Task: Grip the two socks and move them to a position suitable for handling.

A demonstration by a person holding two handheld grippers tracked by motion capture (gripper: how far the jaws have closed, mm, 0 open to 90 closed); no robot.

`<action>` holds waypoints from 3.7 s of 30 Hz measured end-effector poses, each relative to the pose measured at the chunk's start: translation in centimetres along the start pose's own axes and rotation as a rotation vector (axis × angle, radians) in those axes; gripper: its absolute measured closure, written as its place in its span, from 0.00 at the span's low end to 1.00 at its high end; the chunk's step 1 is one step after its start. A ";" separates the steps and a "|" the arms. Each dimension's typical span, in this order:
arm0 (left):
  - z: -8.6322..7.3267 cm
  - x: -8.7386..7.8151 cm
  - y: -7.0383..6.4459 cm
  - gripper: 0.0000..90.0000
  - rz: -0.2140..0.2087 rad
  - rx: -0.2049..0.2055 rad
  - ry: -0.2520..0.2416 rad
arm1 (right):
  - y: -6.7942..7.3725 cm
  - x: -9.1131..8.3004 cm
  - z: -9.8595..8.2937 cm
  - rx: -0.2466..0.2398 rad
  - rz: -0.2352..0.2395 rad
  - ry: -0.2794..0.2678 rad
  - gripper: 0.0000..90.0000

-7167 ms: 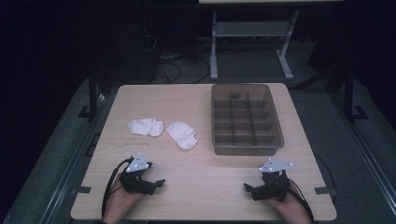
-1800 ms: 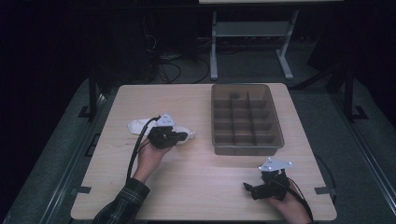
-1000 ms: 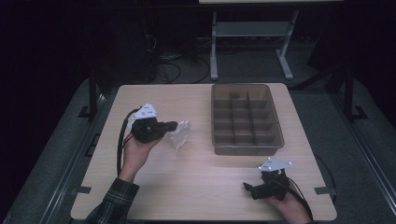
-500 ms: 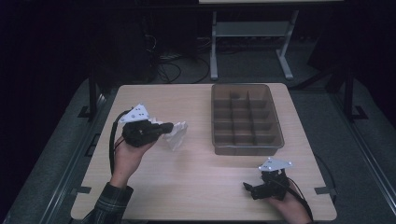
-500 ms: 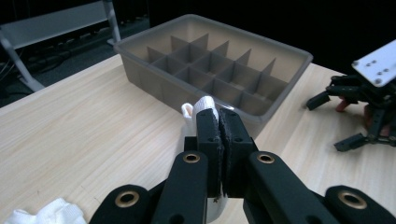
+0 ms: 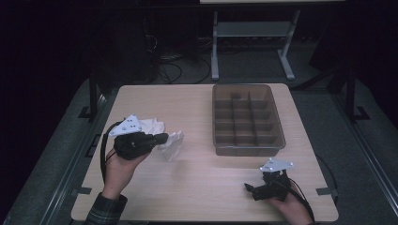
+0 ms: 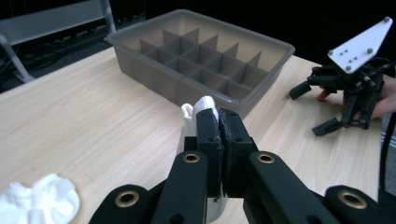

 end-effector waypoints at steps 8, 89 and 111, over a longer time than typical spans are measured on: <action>-1.0 -0.7 -1.6 0.98 -0.016 -0.014 0.005 | 0.0 0.0 0.0 -0.002 -0.003 -0.001 0.01; -5.2 12.6 -10.1 0.97 -0.216 -0.042 0.180 | -0.1 0.0 0.0 -0.003 -0.004 -0.001 0.01; -4.3 12.6 -9.1 0.71 -0.206 -0.038 0.154 | 0.0 0.0 0.0 -0.003 -0.002 0.000 0.01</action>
Point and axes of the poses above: each handheld gripper's, and its own axes: x roughly forward along the jaws, z roughly out of its top, y roughly to its left, the point moved 8 cm from there along x, roughly forward along the jaws, and after that the axes turned 11 degrees about x, right-handed, at the moved point
